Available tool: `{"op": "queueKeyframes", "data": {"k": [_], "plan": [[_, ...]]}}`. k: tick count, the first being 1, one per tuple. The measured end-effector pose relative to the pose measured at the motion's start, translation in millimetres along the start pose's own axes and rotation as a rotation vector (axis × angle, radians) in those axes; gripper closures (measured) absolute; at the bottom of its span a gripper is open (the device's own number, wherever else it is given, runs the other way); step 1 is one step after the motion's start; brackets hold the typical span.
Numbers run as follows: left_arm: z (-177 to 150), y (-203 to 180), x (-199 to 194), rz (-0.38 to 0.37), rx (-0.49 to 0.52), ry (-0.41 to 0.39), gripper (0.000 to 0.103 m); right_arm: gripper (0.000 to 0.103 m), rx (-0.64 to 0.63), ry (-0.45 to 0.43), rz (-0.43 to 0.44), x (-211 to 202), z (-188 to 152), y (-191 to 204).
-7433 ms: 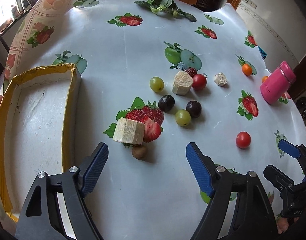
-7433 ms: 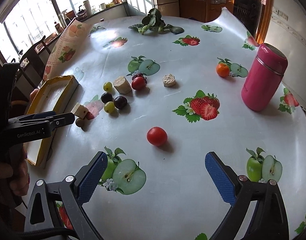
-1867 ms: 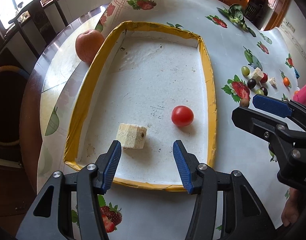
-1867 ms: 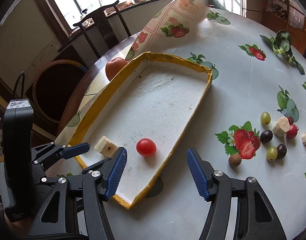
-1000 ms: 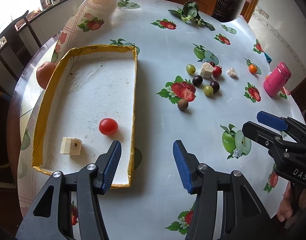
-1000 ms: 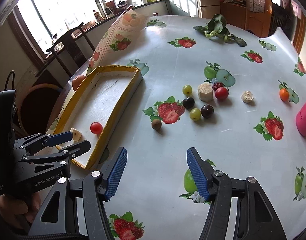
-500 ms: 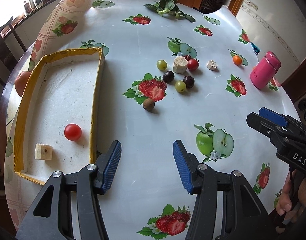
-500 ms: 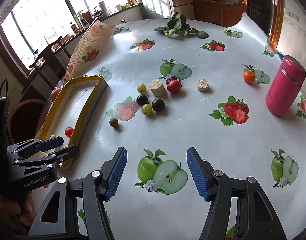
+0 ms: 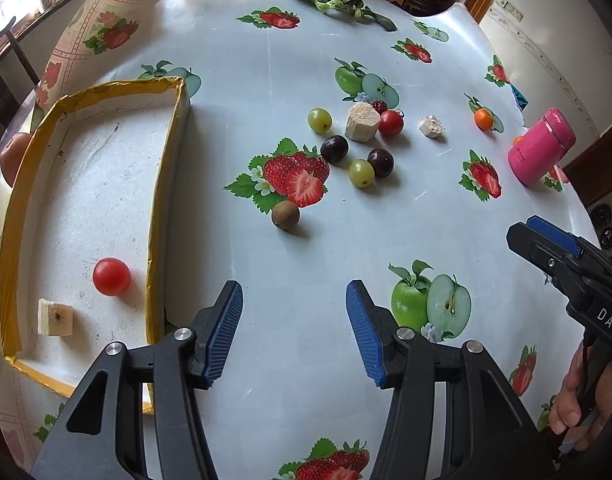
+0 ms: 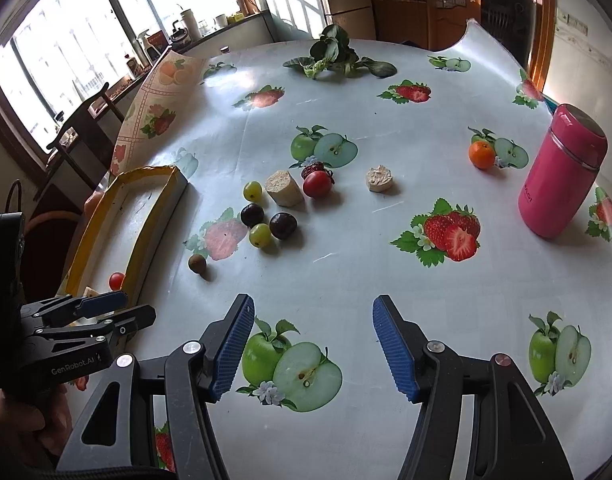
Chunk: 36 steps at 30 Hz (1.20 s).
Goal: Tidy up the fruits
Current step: 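Move both tools back toward the fruit cluster, then grasp the brown ball with the left tool while the right tool grasps the beige cake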
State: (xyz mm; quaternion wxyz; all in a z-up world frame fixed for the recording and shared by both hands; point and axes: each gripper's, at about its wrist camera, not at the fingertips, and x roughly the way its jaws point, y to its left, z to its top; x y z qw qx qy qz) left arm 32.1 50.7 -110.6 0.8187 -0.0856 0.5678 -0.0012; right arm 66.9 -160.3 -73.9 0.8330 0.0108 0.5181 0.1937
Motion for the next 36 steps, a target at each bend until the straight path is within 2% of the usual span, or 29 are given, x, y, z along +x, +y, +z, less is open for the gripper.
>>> {"op": "queueKeyframes", "data": {"k": [12, 22, 25, 30, 31, 32, 33, 36], "plan": [[31.2, 7.6, 37.9, -0.005, -0.027, 0.031, 0.051, 0.040, 0.026, 0.008, -0.010, 28.0, 19.8, -20.0], [47.2, 11.6, 72.2, 0.022, -0.007, 0.066, 0.051, 0.043, 0.073, -0.001, -0.040, 73.9, 67.5, -54.8], [46.0, 6.3, 72.1, 0.046, 0.033, 0.040, 0.053, 0.043, 0.080, -0.001, -0.051, 87.6, 81.0, -63.6], [40.2, -0.6, 71.5, 0.081, 0.089, 0.002, 0.063, 0.048, 0.075, 0.010, -0.070, 112.2, 96.1, -70.3], [39.8, -2.4, 71.8, 0.093, 0.102, -0.004, 0.069, 0.048, 0.072, 0.015, -0.077, 117.7, 98.2, -71.3], [39.2, -3.7, 71.6, 0.094, 0.115, -0.010, 0.078, 0.049, 0.071, 0.023, -0.082, 122.8, 99.7, -71.7], [39.2, -5.1, 71.7, 0.085, 0.122, -0.012, 0.083, 0.051, 0.069, 0.031, -0.081, 127.7, 101.0, -71.7], [40.2, -11.4, 73.6, 0.095, 0.146, -0.017, 0.084, 0.051, 0.040, 0.043, -0.096, 139.8, 102.7, -66.3]]}}
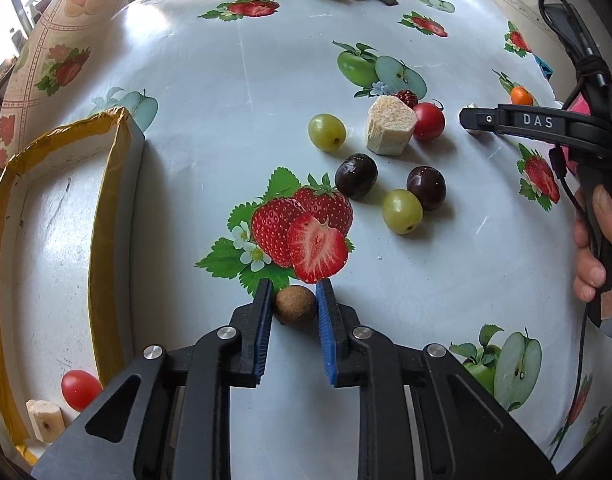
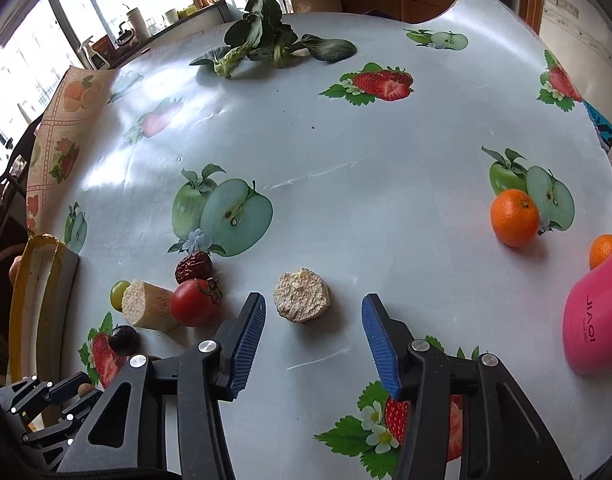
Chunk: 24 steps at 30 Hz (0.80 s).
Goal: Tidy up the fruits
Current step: 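Grasp the brown ball with the left tool while the right tool grasps the beige cake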
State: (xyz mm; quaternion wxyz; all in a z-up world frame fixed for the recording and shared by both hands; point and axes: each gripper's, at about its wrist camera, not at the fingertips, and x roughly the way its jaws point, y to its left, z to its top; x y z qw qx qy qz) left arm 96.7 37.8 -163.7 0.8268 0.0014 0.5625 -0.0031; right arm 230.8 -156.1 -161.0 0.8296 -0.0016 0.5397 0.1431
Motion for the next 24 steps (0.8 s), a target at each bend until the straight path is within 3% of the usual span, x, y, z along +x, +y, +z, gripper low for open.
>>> {"op": "queueKeyframes", "data": {"k": [2, 4, 5, 13, 24], "plan": [[0.2, -1.7, -0.3, -0.015, 0.003, 0.000, 0.084, 0.053, -0.041, -0.010, -0.036, 4.1, 1.1, 7.4], [1.0, -1.4, -0.8, -0.042, -0.011, 0.008, 0.084, 0.072, -0.084, -0.008, -0.085, 5.1, 0.3, 14.3], [1.1, -0.2, -1.6, -0.061, -0.025, 0.010, 0.084, 0.073, -0.083, -0.005, -0.080, 2.3, -0.4, 14.9], [-3.1, 7.8, -34.5, -0.146, -0.088, -0.028, 0.084, 0.073, -0.060, -0.059, 0.016, -65.0, -30.5, 26.7], [-14.0, 24.2, -78.3, -0.082, -0.109, -0.083, 0.084, 0.073, -0.067, -0.068, 0.119, -116.8, -73.3, 73.1]]}}
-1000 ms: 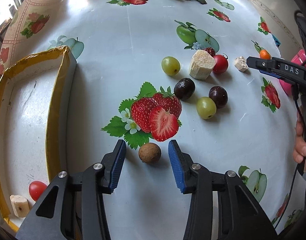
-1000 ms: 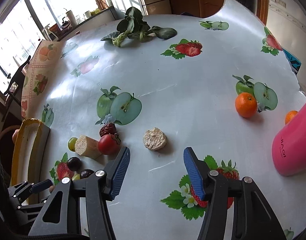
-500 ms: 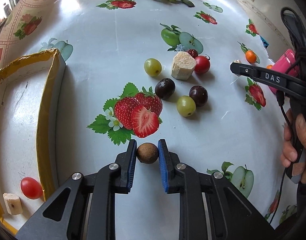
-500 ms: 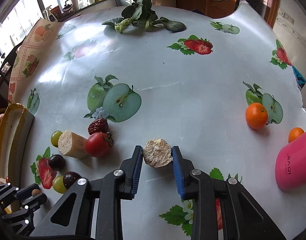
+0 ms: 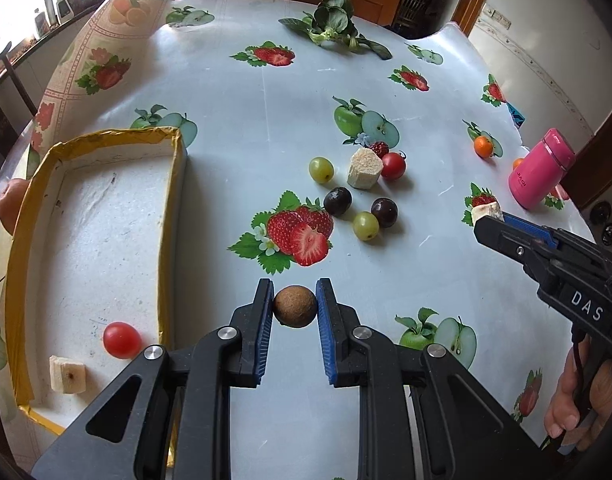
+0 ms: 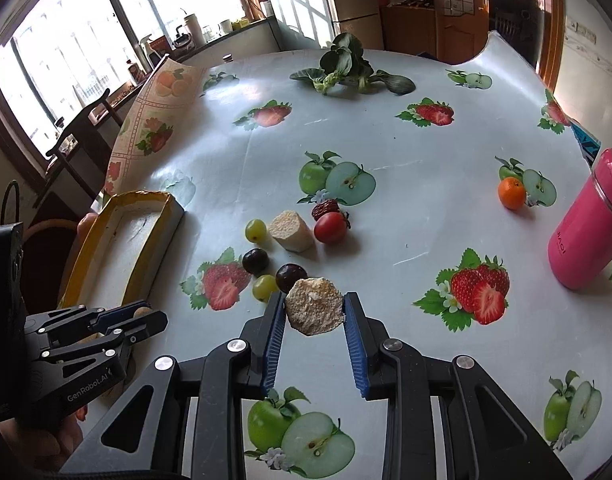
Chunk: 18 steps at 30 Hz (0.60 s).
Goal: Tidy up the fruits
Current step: 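Grasp the brown ball with the left tool while the right tool grasps the beige cake, then carry the brown ball and beige cake with both tools into the yellow tray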
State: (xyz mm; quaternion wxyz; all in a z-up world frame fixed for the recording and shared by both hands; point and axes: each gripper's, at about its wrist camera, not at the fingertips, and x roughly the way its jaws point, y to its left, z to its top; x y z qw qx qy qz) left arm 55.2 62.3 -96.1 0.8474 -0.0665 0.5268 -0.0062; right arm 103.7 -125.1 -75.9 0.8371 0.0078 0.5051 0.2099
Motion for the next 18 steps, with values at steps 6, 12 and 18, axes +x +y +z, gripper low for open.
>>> {"op": "queueKeyframes", "data": {"k": [6, 12, 18], "plan": [[-9.0, 12.7, -18.0, 0.032, -0.026, -0.013, 0.084, 0.073, -0.036, 0.002, 0.021, -13.9, -10.3, 25.4], [-17.3, 23.4, -32.5, 0.046, -0.047, -0.026, 0.084, 0.073, -0.064, -0.003, 0.032, -25.3, -14.8, 46.1], [-25.8, 34.1, -44.7, 0.062, -0.062, -0.037, 0.084, 0.073, -0.085, -0.004, 0.044, -32.5, -19.8, 62.9]]}}
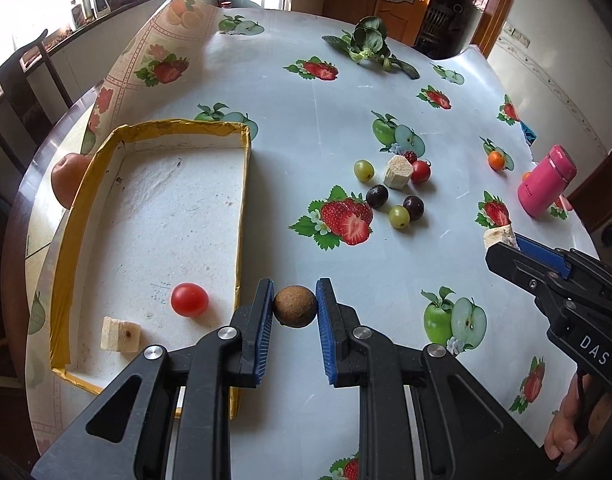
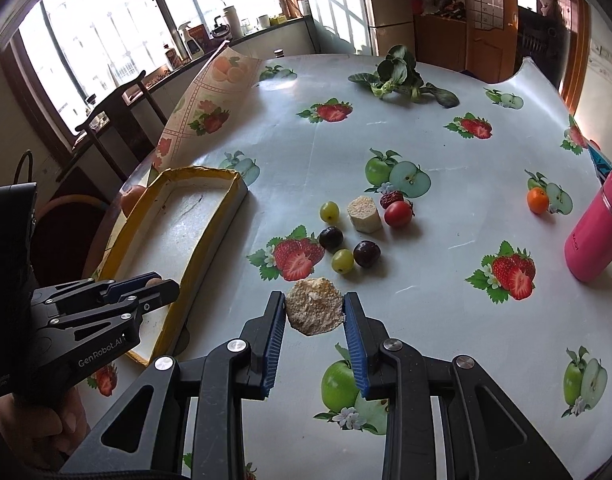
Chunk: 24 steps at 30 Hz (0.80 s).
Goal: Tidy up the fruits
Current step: 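Carry the brown ball and beige cake with both tools into the yellow tray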
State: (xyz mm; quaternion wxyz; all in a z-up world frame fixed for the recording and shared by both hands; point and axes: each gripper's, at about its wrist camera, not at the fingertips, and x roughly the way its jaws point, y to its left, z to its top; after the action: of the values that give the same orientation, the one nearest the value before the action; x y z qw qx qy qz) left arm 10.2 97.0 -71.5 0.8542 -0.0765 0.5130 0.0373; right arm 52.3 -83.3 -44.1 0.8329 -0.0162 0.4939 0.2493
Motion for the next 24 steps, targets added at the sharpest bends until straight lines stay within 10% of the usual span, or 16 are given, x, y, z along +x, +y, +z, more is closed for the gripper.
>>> {"op": "queueKeyframes", "data": {"k": [24], "plan": [[-12.7, 58.9, -15.9, 0.059, -0.090, -0.010, 0.084, 0.073, -0.101, 0.017, 0.066, 7.1, 1.4, 69.7]]}}
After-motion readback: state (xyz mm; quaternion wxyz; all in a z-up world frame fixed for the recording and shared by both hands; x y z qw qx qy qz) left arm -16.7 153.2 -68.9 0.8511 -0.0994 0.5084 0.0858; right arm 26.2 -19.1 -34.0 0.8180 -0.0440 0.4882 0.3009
